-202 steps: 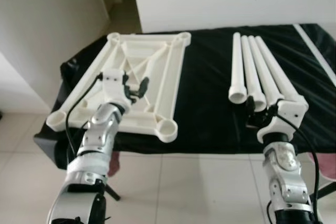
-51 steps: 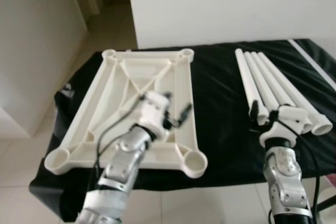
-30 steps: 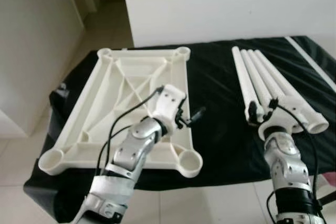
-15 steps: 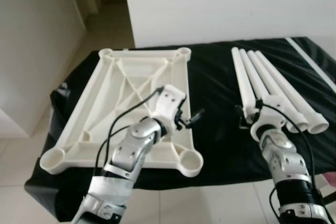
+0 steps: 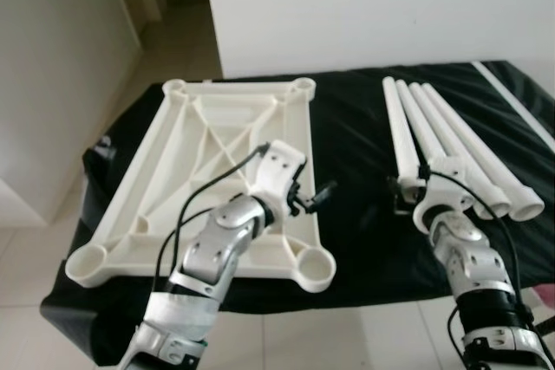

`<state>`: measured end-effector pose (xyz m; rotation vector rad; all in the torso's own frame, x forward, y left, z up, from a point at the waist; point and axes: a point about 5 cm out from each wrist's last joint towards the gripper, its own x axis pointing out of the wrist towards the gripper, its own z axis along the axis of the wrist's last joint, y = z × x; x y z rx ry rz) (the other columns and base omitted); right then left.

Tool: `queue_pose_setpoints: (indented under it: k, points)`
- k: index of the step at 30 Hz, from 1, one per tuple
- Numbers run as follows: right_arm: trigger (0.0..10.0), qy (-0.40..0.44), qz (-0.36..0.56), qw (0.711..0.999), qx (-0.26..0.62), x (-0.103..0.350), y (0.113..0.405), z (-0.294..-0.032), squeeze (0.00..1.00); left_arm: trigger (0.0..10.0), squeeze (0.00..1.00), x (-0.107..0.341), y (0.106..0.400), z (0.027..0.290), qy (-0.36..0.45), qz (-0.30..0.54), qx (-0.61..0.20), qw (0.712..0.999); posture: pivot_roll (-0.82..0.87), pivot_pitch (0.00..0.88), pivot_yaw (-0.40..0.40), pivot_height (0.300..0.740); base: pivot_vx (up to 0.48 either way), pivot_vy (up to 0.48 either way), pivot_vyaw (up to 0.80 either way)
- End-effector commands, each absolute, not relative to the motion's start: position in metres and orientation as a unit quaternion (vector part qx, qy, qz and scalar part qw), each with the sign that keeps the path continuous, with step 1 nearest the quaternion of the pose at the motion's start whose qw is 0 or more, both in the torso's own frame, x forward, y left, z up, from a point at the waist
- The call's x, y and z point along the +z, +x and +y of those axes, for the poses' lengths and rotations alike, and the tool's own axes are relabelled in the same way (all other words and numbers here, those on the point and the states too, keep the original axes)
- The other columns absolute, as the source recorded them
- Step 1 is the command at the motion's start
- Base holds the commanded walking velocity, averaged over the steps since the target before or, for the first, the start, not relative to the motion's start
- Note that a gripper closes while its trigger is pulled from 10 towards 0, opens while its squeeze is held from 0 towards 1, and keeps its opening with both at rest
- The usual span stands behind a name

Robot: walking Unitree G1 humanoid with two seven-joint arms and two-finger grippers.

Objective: Building children table

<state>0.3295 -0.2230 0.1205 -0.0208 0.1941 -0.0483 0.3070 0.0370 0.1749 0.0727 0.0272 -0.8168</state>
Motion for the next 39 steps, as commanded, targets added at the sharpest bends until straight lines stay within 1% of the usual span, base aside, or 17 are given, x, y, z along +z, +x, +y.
queue_pose_setpoints:
  k: [1,6,7,9,10,13,14,17,18,20,21,26,27,33,34,35,39]
  points:
    - [10.0,-0.004,0.109,0.994,-0.013,0.117,0.331,-0.217,0.00,10.0,0.00,0.178,0.308,0.040,0.037,0.010,-0.380,0.924,0.03,0.000,0.048,0.740,0.000,0.000,0.00]
    - [10.0,-0.006,0.108,0.994,-0.008,0.117,0.332,-0.215,0.00,10.0,0.00,0.179,0.308,0.041,0.038,0.010,-0.379,0.924,0.03,0.000,0.048,0.740,0.000,0.000,0.00]
    - [6.0,-0.005,0.107,0.994,-0.007,0.117,0.332,-0.214,0.00,10.0,0.00,0.179,0.308,0.041,0.038,0.010,-0.379,0.925,0.03,0.000,0.047,0.740,0.000,0.000,0.00]
    - [6.0,-0.004,0.107,0.994,-0.007,0.117,0.332,-0.214,0.00,10.0,0.00,0.179,0.308,0.042,0.038,0.010,-0.378,0.925,0.03,0.000,0.047,0.740,0.000,0.000,0.00]
    - [0.4,0.000,0.106,0.994,-0.007,0.116,0.331,-0.212,0.00,10.0,0.00,0.179,0.308,0.042,0.037,0.010,-0.377,0.925,0.03,0.000,0.045,0.740,0.000,0.000,0.00]
    - [0.5,0.005,0.106,0.994,-0.006,0.115,0.328,-0.209,0.00,10.0,0.00,0.179,0.308,0.042,0.036,0.010,-0.376,0.926,0.04,0.000,0.044,0.740,0.000,0.000,0.00]
    - [0.0,0.010,0.100,0.995,-0.005,0.116,0.324,-0.205,0.00,10.0,0.00,0.179,0.308,0.042,0.036,0.010,-0.375,0.926,0.04,0.000,0.041,0.740,0.000,0.000,0.00]
    - [0.0,0.016,0.092,0.996,-0.005,0.118,0.315,-0.197,0.00,10.0,0.00,0.179,0.308,0.043,0.036,0.011,-0.373,0.927,0.04,0.000,0.040,0.740,0.000,0.000,0.00]
    - [2.0,0.039,0.089,0.995,-0.007,0.119,0.305,-0.189,0.00,10.0,0.00,0.178,0.308,0.044,0.038,0.011,-0.371,0.928,0.04,0.000,0.035,0.740,0.000,0.000,0.00]
    - [2.0,0.046,0.089,0.995,-0.007,0.119,0.303,-0.187,0.00,10.0,0.00,0.178,0.308,0.044,0.038,0.011,-0.371,0.928,0.04,0.000,0.035,0.740,0.000,0.000,0.00]
    - [10.0,0.048,0.087,0.995,-0.016,0.119,0.293,-0.184,0.00,10.0,0.00,0.179,0.307,0.045,0.038,0.011,-0.369,0.929,0.05,0.000,0.034,0.740,0.000,0.000,0.00]
    - [10.0,0.042,0.086,0.995,-0.038,0.119,0.274,-0.180,0.00,10.0,0.00,0.179,0.307,0.047,0.035,0.012,-0.366,0.930,0.04,0.000,0.036,0.740,0.000,0.000,0.00]
    - [10.0,0.064,0.087,0.993,-0.038,0.119,0.265,-0.179,1.00,10.0,0.00,0.178,0.306,0.047,0.035,0.014,-0.367,0.929,0.03,0.000,0.046,0.740,0.000,0.000,0.00]
    - [10.0,0.050,0.078,0.995,-0.046,0.126,0.259,-0.186,1.00,10.0,0.00,0.179,0.307,0.045,0.037,0.014,-0.373,0.927,0.03,0.000,0.056,0.740,0.000,0.000,0.00]
    - [10.0,0.047,0.074,0.995,-0.044,0.129,0.259,-0.187,0.95,10.0,0.00,0.179,0.307,0.044,0.038,0.013,-0.374,0.926,0.03,0.000,0.056,0.740,0.000,0.000,0.00]
    - [10.0,0.044,0.065,0.996,-0.040,0.134,0.259,-0.187,0.00,10.0,0.00,0.180,0.308,0.044,0.039,0.013,-0.374,0.927,0.03,0.000,0.056,0.740,0.000,0.000,0.00]
    - [10.0,0.044,0.046,0.997,-0.035,0.144,0.260,-0.185,0.00,10.0,0.00,0.181,0.310,0.045,0.039,0.012,-0.372,0.927,0.02,0.000,0.063,0.740,0.000,0.000,0.00]
